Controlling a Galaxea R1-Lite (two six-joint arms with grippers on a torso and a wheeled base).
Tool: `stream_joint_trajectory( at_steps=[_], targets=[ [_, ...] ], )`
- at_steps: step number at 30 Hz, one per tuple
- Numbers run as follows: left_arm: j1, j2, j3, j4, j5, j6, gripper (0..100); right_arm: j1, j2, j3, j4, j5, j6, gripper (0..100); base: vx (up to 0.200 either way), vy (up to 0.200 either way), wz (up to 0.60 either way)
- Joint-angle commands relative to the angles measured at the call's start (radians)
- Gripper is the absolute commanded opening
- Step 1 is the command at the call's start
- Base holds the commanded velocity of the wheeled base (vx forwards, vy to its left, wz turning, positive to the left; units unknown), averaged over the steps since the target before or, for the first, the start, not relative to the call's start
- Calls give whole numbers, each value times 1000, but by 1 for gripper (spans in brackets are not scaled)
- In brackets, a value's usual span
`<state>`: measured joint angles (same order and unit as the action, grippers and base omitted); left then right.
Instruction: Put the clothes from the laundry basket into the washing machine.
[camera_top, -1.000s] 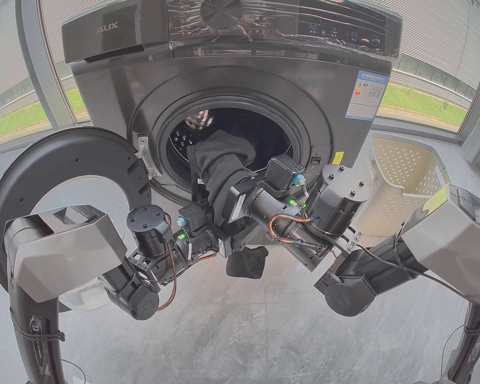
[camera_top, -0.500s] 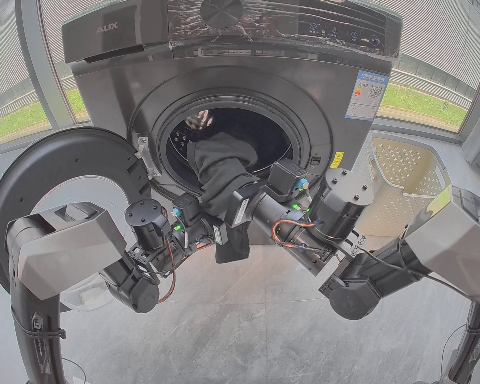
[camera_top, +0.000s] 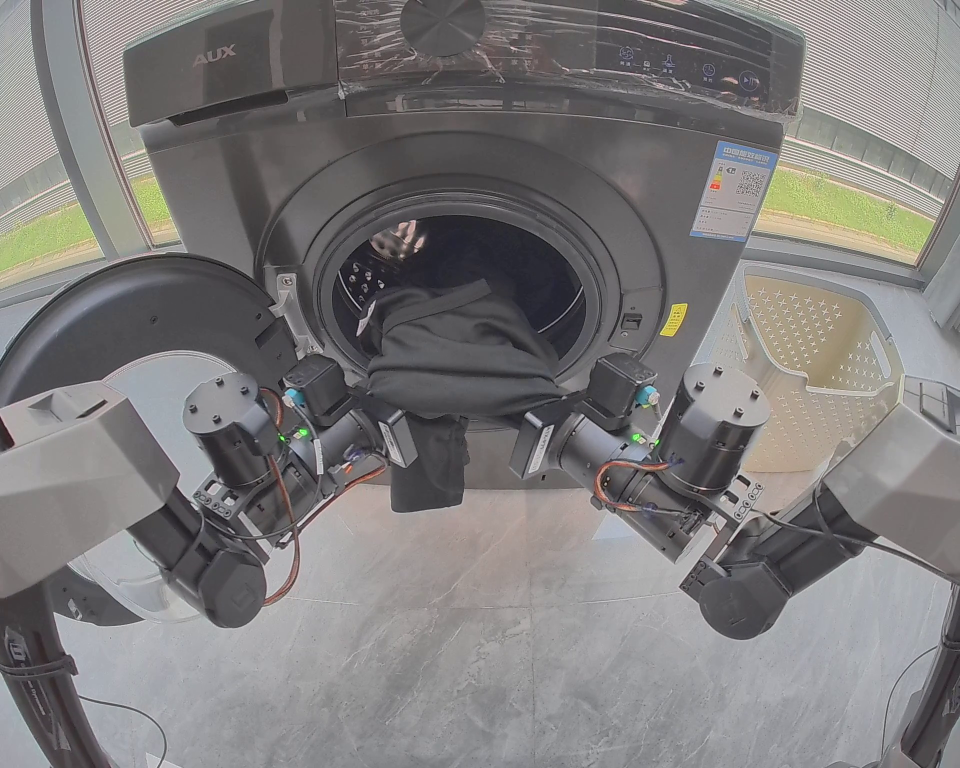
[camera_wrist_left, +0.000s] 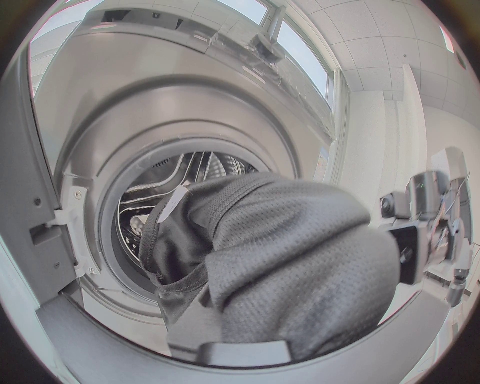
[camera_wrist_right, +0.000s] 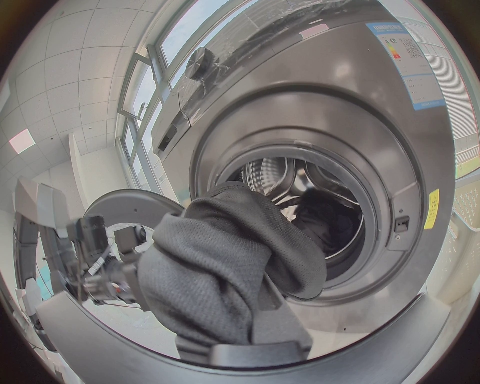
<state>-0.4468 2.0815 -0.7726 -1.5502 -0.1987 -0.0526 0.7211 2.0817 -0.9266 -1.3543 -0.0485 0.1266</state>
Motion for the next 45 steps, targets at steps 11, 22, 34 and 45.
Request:
stream_joint_trajectory(
  at_steps=[11, 22, 34, 45],
  targets=[
    [-27, -185, 185, -2, 22, -13, 0, 55, -20, 104, -20, 6, -15, 100, 0, 0, 0],
    [-46, -262, 329, -4, 22, -9, 0, 57, -132, 606, -190, 90, -36, 100, 0, 0, 0],
    [-43, -279, 411, -4, 16, 8, 0, -38, -184, 646, -192, 76, -15, 100, 0, 0, 0],
    [-49, -278, 426, -4, 16, 10, 0, -72, -216, 644, -192, 76, -16, 100, 0, 109, 0]
  ],
)
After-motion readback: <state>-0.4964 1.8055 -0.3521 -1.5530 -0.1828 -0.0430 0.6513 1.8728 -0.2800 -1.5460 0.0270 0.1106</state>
